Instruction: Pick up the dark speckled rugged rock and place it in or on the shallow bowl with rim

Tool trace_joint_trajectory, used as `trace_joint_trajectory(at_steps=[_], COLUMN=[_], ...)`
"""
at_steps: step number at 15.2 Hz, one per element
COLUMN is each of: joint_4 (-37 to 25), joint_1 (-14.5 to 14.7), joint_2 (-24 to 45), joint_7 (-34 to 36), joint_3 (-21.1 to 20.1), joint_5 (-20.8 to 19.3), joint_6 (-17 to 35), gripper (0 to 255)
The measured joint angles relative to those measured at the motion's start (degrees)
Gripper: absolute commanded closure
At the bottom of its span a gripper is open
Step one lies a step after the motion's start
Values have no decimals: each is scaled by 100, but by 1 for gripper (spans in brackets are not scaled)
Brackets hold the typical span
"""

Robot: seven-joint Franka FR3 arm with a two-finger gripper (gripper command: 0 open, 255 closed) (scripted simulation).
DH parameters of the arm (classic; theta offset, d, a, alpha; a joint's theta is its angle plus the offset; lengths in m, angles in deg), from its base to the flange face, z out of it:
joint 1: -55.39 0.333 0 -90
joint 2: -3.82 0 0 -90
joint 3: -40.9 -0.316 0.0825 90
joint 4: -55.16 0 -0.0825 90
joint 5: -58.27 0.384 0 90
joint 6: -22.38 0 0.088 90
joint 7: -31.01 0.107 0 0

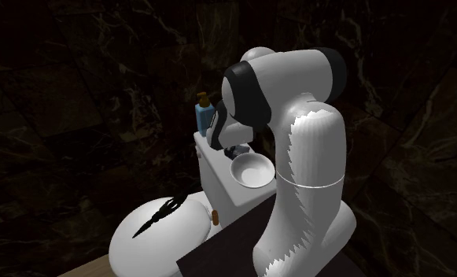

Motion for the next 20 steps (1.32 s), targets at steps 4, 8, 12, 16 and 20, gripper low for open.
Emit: trace_joint_trajectory(at_steps=[4, 8, 12, 16, 20], joint_4=[5, 14, -21, -63, -128], joint_1=[82, 173, 220, 274, 287], joint_2=[-212, -519, -795, -1076, -1359], joint_7=[93, 216, 304, 440, 511], joint_3=[111, 235, 316, 363, 393], joint_5=[-135, -331, -497, -677, -822], joint_6=[-205, -497, -797, -1110, -1446], gripper=[255, 255, 255, 255, 255])
